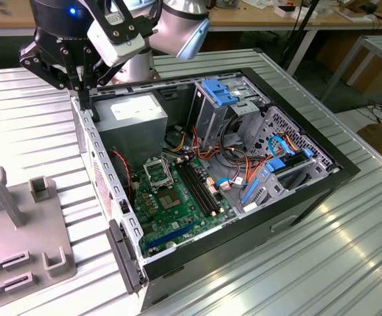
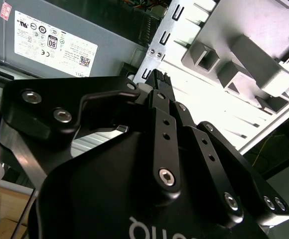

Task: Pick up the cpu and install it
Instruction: 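Reach for the cpu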

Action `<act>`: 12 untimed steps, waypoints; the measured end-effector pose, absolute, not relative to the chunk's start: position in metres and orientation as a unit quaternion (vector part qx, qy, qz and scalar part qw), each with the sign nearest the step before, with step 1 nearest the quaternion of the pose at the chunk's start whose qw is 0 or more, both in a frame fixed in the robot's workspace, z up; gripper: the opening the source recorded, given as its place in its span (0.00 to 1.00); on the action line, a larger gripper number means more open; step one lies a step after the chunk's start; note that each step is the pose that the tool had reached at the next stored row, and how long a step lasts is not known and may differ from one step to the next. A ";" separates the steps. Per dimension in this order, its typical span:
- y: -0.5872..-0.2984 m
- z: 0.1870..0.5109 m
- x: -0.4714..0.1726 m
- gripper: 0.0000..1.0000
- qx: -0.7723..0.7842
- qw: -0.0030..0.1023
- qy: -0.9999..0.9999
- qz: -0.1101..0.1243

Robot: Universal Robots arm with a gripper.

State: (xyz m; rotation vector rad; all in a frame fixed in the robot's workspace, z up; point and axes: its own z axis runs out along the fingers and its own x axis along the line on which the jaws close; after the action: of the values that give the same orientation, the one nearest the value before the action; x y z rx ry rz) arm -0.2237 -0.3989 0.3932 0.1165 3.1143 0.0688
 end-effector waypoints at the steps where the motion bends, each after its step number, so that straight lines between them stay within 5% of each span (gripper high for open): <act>1: -0.399 0.393 -0.224 0.11 0.037 0.012 0.999 0.022; 12: -0.399 0.393 -0.231 0.11 0.037 0.012 0.999 0.022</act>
State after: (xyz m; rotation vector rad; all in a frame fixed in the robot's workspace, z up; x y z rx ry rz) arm -0.2312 -0.3988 0.3932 0.1166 3.1143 0.0688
